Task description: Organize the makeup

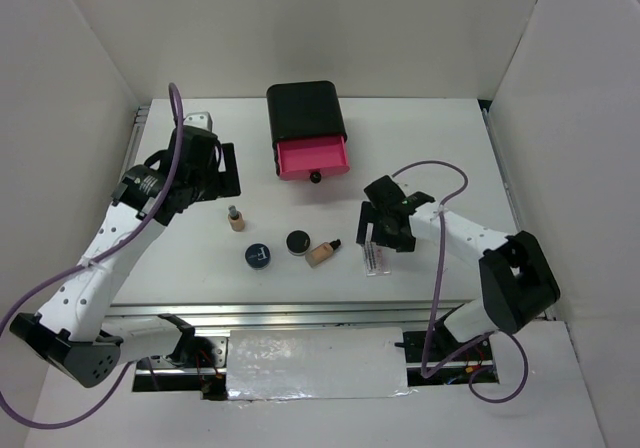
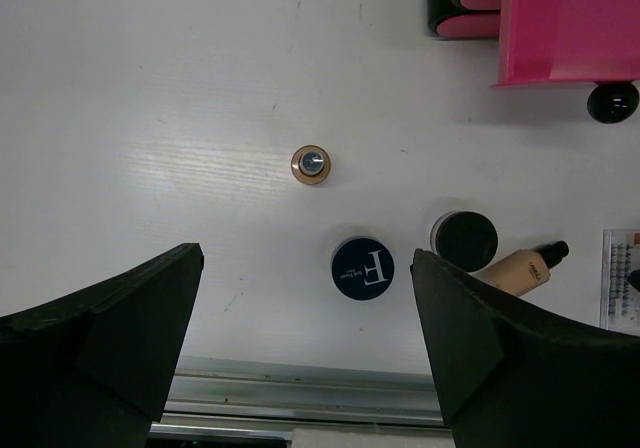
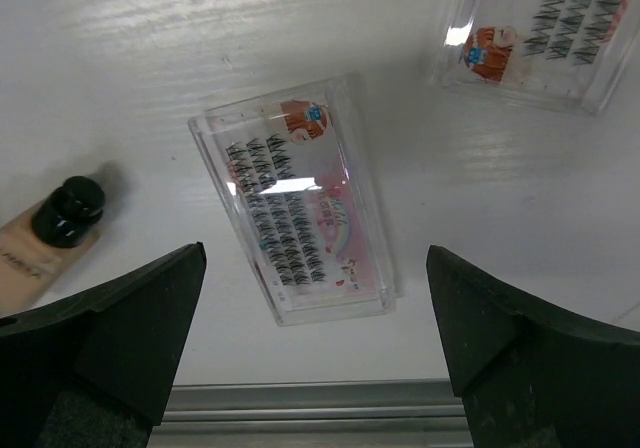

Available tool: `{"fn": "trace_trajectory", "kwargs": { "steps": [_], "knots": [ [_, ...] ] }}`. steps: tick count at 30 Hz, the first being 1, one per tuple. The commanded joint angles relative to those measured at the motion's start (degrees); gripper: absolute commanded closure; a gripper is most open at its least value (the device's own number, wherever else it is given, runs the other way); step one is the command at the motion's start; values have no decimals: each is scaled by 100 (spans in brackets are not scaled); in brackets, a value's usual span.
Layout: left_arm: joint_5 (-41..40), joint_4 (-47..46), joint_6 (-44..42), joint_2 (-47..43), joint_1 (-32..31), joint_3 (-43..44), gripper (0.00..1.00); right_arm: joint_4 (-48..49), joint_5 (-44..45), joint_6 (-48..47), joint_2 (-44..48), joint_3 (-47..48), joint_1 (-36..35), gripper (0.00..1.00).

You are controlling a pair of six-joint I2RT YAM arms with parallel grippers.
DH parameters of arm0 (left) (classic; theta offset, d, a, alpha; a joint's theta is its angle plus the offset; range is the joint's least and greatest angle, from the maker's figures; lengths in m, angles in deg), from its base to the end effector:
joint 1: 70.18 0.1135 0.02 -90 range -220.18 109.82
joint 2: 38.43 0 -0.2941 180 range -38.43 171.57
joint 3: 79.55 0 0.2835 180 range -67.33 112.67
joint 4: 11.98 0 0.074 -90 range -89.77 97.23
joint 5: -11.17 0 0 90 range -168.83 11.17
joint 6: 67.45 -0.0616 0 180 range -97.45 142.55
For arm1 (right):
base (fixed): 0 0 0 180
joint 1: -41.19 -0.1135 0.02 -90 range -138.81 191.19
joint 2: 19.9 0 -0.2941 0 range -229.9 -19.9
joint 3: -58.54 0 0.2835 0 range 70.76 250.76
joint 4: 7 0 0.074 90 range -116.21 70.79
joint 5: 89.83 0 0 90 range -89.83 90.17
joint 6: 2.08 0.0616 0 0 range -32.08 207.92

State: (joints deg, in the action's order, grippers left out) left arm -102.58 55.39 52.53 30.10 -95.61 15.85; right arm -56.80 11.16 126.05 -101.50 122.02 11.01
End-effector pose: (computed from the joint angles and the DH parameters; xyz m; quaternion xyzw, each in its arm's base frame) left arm 0.2494 -0.0911 0.4306 -0.1214 0.8846 -0.0250 0.4496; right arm 0.2627 0.1392 0.1917 0.0860 0.9734 0.0292 0.2105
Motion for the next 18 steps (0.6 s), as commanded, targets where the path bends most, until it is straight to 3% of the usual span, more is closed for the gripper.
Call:
{"fn": "trace_trajectory", "kwargs": {
  "steps": [1, 14, 16, 17, 18],
  "knots": [
    [90, -163, -132, 11, -15, -21, 1, 180, -122, -262, -215, -72, -103, 0],
    [125, -172, -132, 72, -6, -109, 1, 234, -307, -447, -1226, 94, -164, 4],
    [125, -181, -159, 81, -14, -100, 1, 208, -237, -298, -1253, 112, -208, 16],
    [107, -155, -168, 90, -6, -74, 1, 164, -141, -254, -1244, 129, -208, 32],
    [90, -137, -168, 90, -14, -65, 1, 155, -106, -210, -1201, 147, -226, 37]
  ]
}}
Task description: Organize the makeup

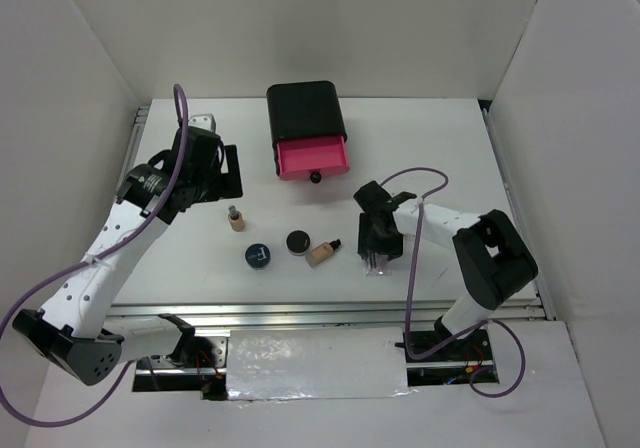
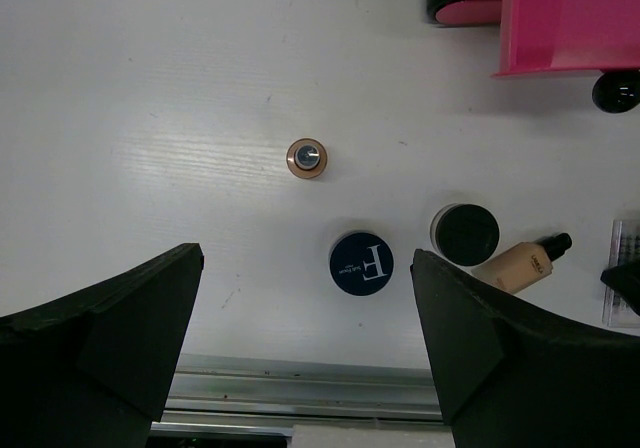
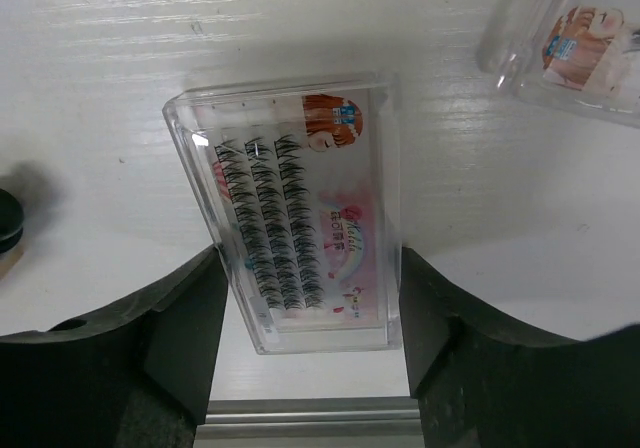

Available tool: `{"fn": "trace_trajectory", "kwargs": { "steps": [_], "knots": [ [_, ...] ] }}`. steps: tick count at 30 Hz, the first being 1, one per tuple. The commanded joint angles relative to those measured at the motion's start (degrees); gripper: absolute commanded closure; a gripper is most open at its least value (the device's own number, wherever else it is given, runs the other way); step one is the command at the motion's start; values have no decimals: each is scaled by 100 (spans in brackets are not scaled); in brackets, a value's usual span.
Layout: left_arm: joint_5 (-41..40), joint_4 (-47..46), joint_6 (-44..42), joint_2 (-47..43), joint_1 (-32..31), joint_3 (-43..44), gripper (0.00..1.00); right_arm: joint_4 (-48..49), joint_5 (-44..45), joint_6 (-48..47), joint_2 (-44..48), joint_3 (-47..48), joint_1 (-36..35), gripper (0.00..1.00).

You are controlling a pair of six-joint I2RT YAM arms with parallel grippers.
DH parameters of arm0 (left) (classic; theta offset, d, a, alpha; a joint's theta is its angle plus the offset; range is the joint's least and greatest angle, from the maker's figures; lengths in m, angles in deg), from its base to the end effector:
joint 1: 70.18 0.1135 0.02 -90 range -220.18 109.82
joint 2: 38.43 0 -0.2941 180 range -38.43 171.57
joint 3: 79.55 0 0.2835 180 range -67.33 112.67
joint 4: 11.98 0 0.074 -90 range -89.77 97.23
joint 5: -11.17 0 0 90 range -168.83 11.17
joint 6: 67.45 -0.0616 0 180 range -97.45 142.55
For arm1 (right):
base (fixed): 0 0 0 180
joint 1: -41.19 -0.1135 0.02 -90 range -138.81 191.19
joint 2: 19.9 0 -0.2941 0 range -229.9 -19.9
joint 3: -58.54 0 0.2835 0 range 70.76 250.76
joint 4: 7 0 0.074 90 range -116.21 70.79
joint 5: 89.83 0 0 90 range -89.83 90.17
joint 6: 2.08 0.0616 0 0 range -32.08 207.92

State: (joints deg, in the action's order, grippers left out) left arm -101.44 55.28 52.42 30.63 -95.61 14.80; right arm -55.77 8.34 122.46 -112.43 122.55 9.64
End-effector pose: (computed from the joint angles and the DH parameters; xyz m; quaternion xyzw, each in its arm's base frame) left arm 0.2527 -0.0939 0.4218 -0.1144 0.8920 -0.0266 0.4366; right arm 0.2703 0.1557 0.1403 0.0337 0.9908 0.0009 0.1312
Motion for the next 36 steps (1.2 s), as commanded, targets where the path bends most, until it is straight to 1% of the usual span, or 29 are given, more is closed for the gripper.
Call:
{"fn": "trace_trajectory", "kwargs": {
  "steps": [1, 2, 4, 5, 7, 8, 10, 11, 13, 14, 15, 16, 20, 23, 24, 25, 27, 28, 31, 34, 36],
  "knots": [
    [-41, -117, -165, 46, -15, 49, 1, 43, 194, 166, -72, 94, -106, 40],
    [-59, -117, -165, 46, -15, 66, 1, 78, 142, 167, 50, 112, -114, 47],
    [-68, -108, -183, 55, -15, 75, 1, 87, 80, 228, 252, 121, -123, 51],
    [-68, -99, -183, 64, -15, 93, 1, 61, 28, 263, 523, 182, -123, 54],
    [-103, -82, -174, 82, -6, 119, 1, 35, 36, 517, 858, 252, -123, 55],
    [-112, -64, -174, 99, -6, 145, 1, 26, 54, 614, 1182, 357, -132, 55],
    [-112, -73, -166, 108, -14, 163, 1, -9, 89, 886, 1447, 533, -132, 55],
    [-103, -73, -165, 108, -15, 181, 1, -9, 63, 1053, 1622, 751, -123, 55],
    [-94, -64, -148, 117, -6, 198, 1, 86, -25, 1203, 1729, 1007, -132, 54],
    [-86, -73, -148, 117, -6, 216, 1, 148, -69, 1308, 1756, 1278, -132, 54],
    [-77, -73, -148, 108, -6, 216, 1, 227, -165, 1535, 1756, 1411, -141, 54],
    [-77, -82, -130, 99, -14, 225, 1, 471, -244, 1642, 1739, 1535, -123, 54],
    [-24, -99, -95, 90, -15, 251, 1, 1150, -272, 2152, 1204, 2378, -202, 56],
    [2, -29, -60, 64, -14, 313, 1, 1571, -175, 2863, 677, 2791, -211, 55],
    [2, -29, -60, 38, -15, 313, 1, 1729, -140, 3274, 545, 2836, -220, 56],
    [2, -20, -51, 3, -15, 304, 1, 1940, -53, 3478, 430, 2889, -237, 57],
    [-15, 6, -42, -50, -6, 278, 0, 1933, 202, 3899, 0, 3239, -351, 57],
    [-15, 6, -34, -94, -6, 260, 1, 1759, 482, 4006, -306, 3580, -395, 56],
    [2, 111, -34, -164, -6, 295, 1, 1415, 739, 4332, -843, 4214, -501, 56],
    [-50, 208, -51, -243, -6, 304, 1, 1204, 1002, 4578, -1117, 4540, -580, 55],
    [-112, 252, -69, -305, -6, 313, 1, 1081, 1161, 4745, -1179, 4585, -580, 54]
  ]
}}
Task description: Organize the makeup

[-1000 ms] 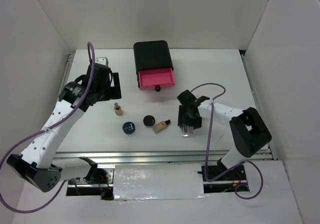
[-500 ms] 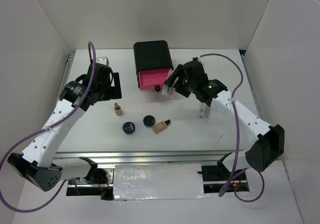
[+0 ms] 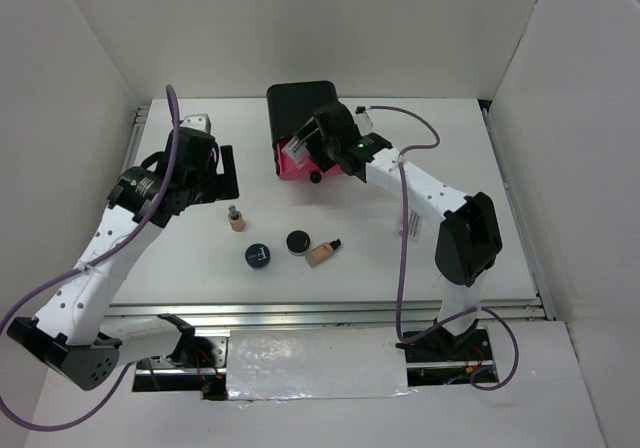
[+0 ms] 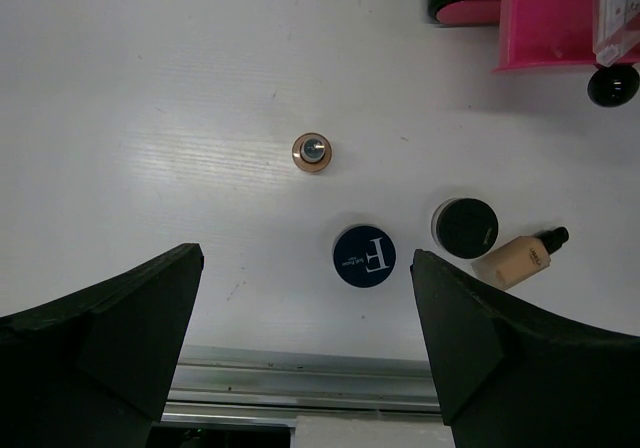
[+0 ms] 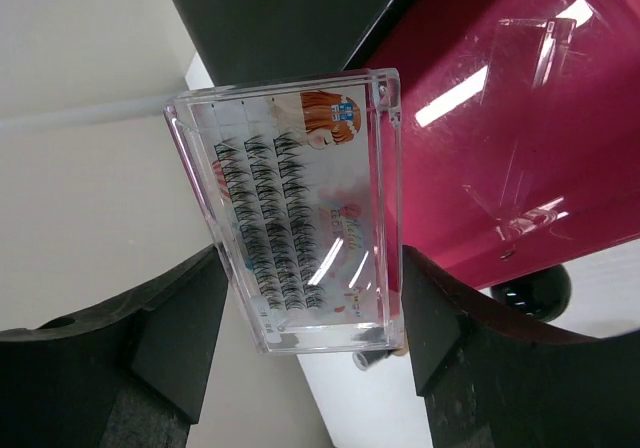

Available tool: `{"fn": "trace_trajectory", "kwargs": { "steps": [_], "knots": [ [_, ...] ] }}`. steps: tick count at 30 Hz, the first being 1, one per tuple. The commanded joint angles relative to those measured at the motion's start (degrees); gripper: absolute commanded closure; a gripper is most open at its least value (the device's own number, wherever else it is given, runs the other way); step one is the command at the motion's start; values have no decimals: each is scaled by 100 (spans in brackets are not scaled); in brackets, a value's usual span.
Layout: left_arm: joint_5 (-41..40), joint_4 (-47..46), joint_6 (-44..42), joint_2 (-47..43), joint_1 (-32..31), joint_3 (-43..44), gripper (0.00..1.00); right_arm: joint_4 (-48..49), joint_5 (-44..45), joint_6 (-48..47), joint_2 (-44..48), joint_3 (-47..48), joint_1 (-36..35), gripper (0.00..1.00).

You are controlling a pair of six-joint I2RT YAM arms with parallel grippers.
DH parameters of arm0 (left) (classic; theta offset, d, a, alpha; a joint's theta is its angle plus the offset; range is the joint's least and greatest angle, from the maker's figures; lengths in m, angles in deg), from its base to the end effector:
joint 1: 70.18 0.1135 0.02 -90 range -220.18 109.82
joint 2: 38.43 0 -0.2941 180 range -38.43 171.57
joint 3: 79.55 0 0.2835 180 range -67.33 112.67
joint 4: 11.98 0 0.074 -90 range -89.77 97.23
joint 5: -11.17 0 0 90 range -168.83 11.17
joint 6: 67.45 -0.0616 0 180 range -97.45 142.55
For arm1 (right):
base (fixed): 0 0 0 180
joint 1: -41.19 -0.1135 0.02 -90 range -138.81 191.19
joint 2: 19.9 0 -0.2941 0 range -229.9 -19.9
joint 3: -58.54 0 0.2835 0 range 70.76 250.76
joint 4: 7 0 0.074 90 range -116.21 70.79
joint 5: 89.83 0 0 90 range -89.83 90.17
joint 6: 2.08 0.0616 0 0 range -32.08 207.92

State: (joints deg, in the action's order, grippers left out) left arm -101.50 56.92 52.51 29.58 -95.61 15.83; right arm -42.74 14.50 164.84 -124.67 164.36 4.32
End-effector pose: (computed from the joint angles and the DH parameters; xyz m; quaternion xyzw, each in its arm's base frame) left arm 0.2446 -0.0900 0.4298 -0.1160 0.8902 -0.0284 0.4397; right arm 0.3998 0.2808 0.3270 0.3553 0.8059 0.3254 0.3441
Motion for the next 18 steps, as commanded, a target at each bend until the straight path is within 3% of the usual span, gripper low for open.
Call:
{"fn": "trace_trajectory", "kwargs": {
  "steps": [1, 3, 6, 8, 11, 12, 18],
  "knots": [
    [-114, 97, -86, -218, -14, 201, 1, -257, 588, 577, 1, 431, -58, 52],
    [-149, 114, -104, -279, -14, 158, 1, -310, 606, 631, -52, 439, -58, 48],
    [-176, 88, -121, -349, -15, 61, 1, -398, 598, 683, -149, 536, -67, 35],
    [-176, 71, -148, -358, -14, 17, 1, -346, 589, 640, -201, 571, -67, 32],
    [-149, 53, -174, -350, -6, -10, 0, -485, 597, 570, -324, 808, -67, 14],
    [-141, 44, -192, -341, -6, -1, 1, -590, 580, 552, -368, 939, -67, 1],
    [-237, 18, -271, -314, -14, 43, 1, -583, 580, 543, -150, 783, -58, 0]
  ]
}}
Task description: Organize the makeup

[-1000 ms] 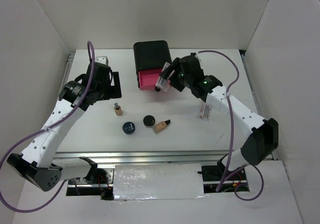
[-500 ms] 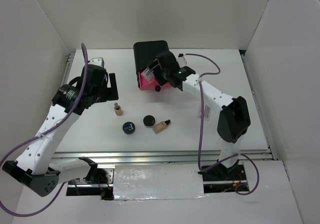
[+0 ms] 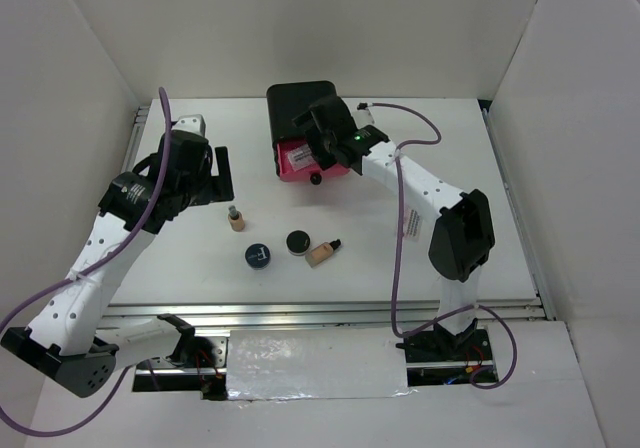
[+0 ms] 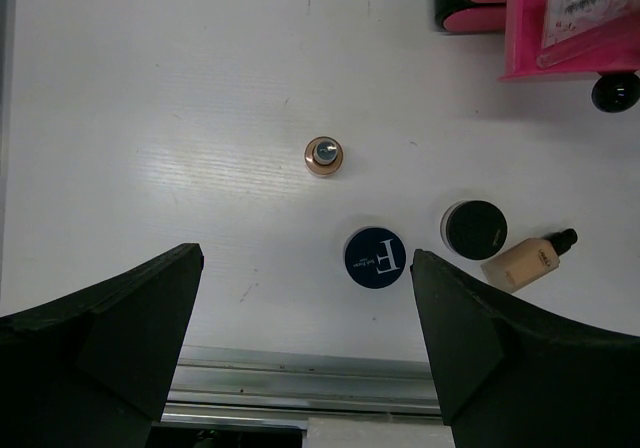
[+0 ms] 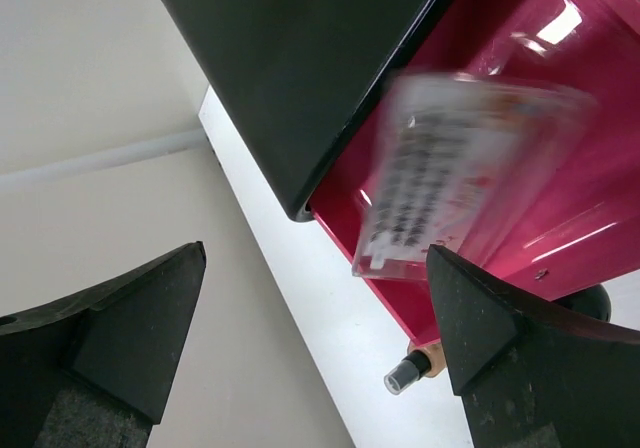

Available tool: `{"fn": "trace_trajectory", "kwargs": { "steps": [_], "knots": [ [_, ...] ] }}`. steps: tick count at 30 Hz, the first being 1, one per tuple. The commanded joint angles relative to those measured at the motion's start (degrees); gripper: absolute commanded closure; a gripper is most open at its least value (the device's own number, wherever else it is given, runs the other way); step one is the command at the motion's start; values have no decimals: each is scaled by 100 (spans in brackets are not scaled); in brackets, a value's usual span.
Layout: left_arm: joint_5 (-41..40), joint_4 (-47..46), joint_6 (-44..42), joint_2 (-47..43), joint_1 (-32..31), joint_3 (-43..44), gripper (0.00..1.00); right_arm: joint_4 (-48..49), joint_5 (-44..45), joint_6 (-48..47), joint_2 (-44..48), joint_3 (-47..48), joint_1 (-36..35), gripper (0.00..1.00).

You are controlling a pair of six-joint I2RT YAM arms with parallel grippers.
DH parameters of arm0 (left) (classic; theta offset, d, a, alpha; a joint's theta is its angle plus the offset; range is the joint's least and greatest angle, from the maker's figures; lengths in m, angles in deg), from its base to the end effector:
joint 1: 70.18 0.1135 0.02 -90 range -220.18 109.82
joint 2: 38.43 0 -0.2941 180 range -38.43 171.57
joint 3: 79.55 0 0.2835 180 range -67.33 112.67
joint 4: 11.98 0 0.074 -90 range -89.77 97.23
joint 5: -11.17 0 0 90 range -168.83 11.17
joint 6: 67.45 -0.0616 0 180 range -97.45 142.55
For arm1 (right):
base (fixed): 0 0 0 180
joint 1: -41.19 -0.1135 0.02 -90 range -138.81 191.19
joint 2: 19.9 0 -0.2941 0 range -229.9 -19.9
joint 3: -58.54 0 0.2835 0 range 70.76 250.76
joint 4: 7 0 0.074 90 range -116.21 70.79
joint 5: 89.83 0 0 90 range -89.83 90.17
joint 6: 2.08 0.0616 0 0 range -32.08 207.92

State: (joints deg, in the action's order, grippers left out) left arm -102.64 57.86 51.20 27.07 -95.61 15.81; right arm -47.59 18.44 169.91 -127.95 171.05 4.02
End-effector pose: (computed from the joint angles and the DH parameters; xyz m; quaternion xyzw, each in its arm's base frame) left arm 0.2308 -0.0822 0.4385 -0.1121 0.8839 -0.0216 0.4535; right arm 0.4107 0.2872 0.3371 0.4020 0.7863 0.3140 0.3485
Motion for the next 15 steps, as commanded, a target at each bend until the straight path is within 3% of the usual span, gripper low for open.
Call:
{"fn": "trace_trajectory", "kwargs": {
  "steps": [1, 7, 15],
  "knots": [
    [-132, -85, -148, -46, -15, 63, 1, -106, 204, 62, 222, 105, -10, 0],
    [-168, -67, -192, 25, -14, 168, 1, -325, 528, -69, 890, -421, 174, 0],
    [-62, -6, -166, 16, -6, 265, 1, -1336, 845, -1324, 2138, -2363, 1439, 0]
  ]
}}
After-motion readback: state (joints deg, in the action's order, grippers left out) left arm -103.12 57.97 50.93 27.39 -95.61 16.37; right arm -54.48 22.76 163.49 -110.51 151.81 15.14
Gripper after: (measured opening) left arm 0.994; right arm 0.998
